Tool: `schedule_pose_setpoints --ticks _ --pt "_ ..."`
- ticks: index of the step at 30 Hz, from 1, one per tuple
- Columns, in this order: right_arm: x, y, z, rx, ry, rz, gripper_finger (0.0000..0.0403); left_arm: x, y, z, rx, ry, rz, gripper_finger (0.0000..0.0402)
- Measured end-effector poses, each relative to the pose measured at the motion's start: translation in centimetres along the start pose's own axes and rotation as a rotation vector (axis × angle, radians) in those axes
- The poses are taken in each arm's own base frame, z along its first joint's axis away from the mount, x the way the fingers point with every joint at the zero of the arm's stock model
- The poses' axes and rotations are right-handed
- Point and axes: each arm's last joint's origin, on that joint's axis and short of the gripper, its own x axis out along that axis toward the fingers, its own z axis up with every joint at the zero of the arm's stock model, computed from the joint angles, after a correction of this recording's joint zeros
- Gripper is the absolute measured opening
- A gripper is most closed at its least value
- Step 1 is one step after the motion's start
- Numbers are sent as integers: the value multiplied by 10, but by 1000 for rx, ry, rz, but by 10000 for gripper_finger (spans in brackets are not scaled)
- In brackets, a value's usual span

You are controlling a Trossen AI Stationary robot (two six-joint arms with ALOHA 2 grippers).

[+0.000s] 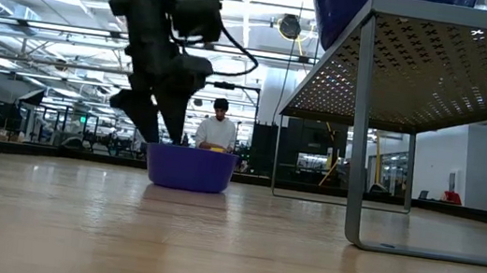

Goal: Pick & Place Mini bowls
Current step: Stack the blue bowl on the blue bowls on the shelf

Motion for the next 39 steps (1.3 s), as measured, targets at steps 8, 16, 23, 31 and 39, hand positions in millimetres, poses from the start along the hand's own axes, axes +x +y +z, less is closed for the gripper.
schedule_pose_setpoints --ticks 8,16,23,31,39 --pt "0 0 0 0 0 0 0 24 5 -1 -14 44 99 265" --pt "0 0 0 0 0 0 0 24 4 0 -33 28 93 224" --pt "0 0 0 0 0 0 0 24 4 0 -65 22 91 187" --pt "0 0 0 0 0 0 0 24 4 1 -55 18 87 144" --pt "0 0 0 0 0 0 0 24 4 1 -53 19 88 110"
